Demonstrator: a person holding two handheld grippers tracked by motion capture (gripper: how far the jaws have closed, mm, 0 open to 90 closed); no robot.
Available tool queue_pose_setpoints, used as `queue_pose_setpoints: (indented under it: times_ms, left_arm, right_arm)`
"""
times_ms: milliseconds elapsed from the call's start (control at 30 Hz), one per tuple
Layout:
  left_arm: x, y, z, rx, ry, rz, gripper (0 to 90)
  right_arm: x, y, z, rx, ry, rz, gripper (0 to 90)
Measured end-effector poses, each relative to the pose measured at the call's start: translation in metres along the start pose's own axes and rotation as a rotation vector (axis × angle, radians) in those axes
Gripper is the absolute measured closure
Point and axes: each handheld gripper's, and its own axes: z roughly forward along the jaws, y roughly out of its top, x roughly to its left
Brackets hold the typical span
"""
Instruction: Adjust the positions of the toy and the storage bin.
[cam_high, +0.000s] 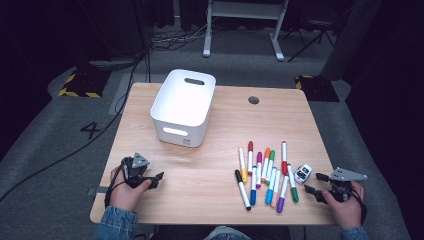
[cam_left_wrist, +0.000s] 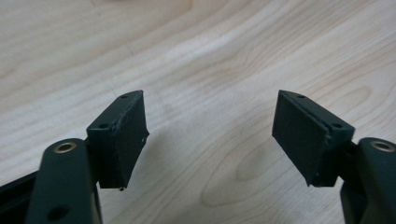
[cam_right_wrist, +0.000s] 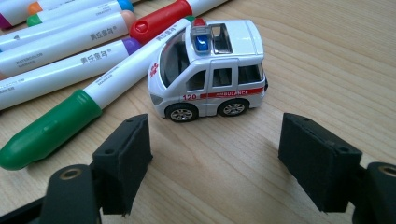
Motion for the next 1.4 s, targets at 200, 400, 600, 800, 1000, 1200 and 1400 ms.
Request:
queue_pose_setpoints:
  times_ms: [200, 400, 600, 800, 1000, 1200, 1400]
  left_arm:
    - [-0.002, 0.019, -0.020, 0.031, -0.068, 0.047, 23.1]
    - [0.000, 0.033, -0.036, -0.017, -0.064, 0.064, 22.8]
    - [0.013, 0.050, -0.045, -0.040, -0.041, 0.070, 26.7]
    - [0.014, 0.067, -0.054, -0.101, -0.055, 0.060, 28.9]
    - [0.016, 0.084, -0.060, -0.126, -0.038, 0.068, 30.3]
    - [0.033, 0.107, -0.061, -0.217, -0.037, 0.044, 32.3]
    - [0.040, 0.120, -0.056, -0.228, -0.031, 0.030, 33.0]
  right_arm:
    - [0.000, 0.000, 0.000, 0.000, 0.000, 0.001, 25.3]
    - [0.000, 0.000, 0.000, -0.001, -0.005, 0.003, 25.3]
    - [0.001, 0.000, 0.000, -0.001, -0.007, 0.005, 25.3]
    - [0.001, 0.000, 0.000, -0.002, -0.008, 0.006, 25.3]
    - [0.001, 0.000, 0.000, -0.005, -0.011, 0.009, 25.3]
    - [0.001, 0.000, 0.000, -0.004, -0.011, 0.008, 25.3]
    - [0.001, 0.000, 0.000, -0.004, -0.011, 0.008, 25.3]
